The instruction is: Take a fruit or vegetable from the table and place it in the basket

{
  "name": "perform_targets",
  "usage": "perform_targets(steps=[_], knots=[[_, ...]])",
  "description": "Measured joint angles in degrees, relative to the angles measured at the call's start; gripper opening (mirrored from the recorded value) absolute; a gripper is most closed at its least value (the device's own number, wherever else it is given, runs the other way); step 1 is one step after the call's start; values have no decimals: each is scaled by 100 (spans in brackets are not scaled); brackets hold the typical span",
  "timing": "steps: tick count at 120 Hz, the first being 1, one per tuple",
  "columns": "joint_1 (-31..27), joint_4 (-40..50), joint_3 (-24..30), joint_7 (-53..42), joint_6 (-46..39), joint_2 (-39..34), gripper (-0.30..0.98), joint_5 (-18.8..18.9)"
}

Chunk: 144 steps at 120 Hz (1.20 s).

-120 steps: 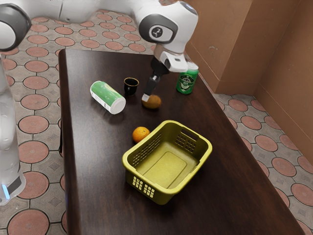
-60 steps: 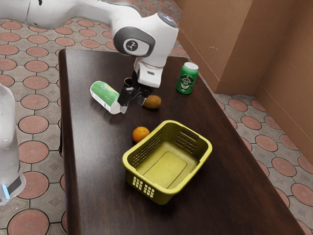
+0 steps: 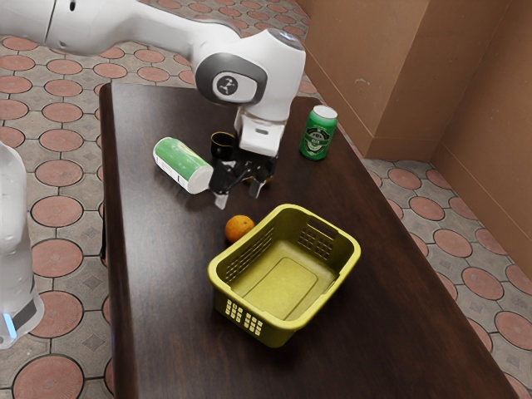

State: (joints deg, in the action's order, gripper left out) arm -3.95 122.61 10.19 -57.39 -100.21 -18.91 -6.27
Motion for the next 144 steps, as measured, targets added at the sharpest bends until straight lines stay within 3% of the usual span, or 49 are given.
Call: perform_targets(steps=[57, 144], knots=[[-17, 253, -156, 496, -251, 74, 68, -40], [-52, 220, -290, 764, -1035, 994, 68, 46]])
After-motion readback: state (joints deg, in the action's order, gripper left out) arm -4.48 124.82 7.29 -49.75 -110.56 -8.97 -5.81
